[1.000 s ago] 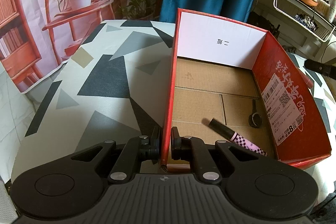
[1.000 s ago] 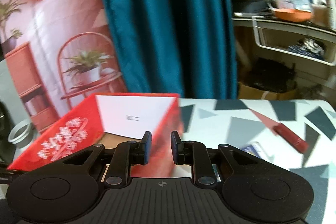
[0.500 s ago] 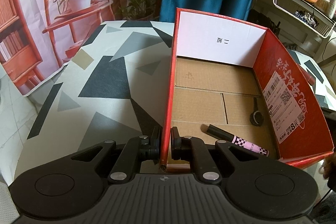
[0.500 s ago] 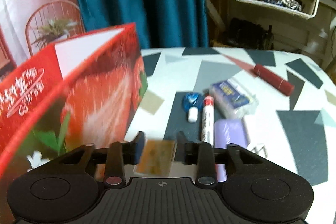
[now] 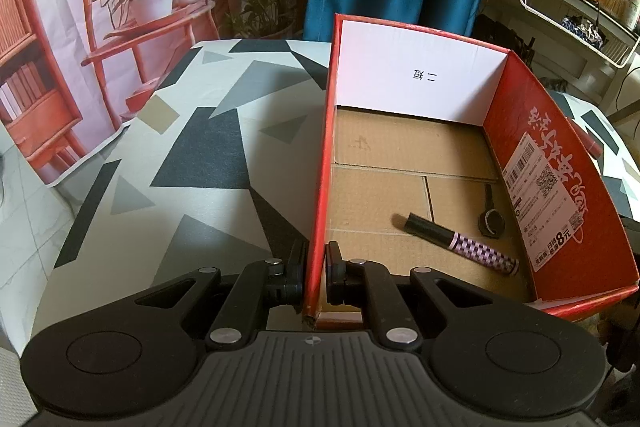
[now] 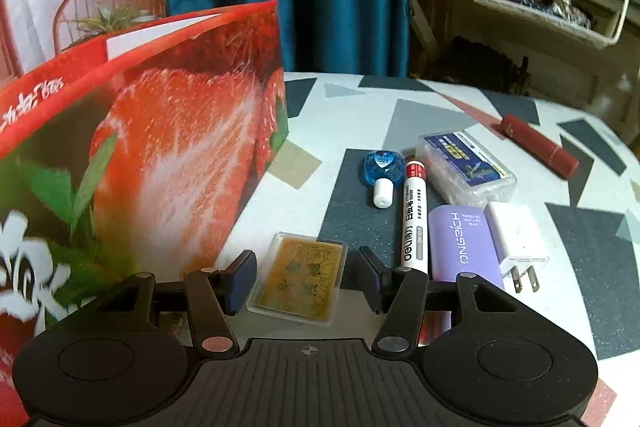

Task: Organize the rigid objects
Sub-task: 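Move the right tool to the gold card and grip it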

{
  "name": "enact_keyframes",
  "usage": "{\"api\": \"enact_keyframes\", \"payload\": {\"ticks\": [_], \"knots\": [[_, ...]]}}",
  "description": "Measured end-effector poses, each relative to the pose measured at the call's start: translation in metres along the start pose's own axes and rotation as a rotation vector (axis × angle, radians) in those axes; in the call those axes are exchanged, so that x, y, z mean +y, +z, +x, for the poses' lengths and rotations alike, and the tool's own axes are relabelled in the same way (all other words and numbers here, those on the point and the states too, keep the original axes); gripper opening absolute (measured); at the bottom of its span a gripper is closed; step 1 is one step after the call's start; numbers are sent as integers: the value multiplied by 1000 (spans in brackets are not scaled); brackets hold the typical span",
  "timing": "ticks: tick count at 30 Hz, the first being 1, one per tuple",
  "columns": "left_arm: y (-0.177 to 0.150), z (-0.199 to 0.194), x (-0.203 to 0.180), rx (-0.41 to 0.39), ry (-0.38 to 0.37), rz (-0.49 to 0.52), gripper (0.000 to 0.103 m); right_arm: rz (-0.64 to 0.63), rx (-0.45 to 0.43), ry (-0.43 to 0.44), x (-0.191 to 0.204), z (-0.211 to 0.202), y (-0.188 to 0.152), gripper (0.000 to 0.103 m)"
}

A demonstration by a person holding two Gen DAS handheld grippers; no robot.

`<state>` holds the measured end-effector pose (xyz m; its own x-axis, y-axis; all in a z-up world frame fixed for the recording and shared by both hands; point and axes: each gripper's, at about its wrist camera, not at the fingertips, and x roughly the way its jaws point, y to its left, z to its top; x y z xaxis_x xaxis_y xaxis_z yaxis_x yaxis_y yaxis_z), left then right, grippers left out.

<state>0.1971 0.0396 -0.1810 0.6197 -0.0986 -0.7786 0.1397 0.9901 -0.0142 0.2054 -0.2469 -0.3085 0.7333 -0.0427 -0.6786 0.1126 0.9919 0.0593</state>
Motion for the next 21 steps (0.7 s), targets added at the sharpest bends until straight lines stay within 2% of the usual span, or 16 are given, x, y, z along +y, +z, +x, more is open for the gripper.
{"api": "enact_keyframes", "payload": {"ticks": [21], "knots": [[0,0,0,0,-1,-7,11,-30,-16,-13,3,-1,-4,52]]}}
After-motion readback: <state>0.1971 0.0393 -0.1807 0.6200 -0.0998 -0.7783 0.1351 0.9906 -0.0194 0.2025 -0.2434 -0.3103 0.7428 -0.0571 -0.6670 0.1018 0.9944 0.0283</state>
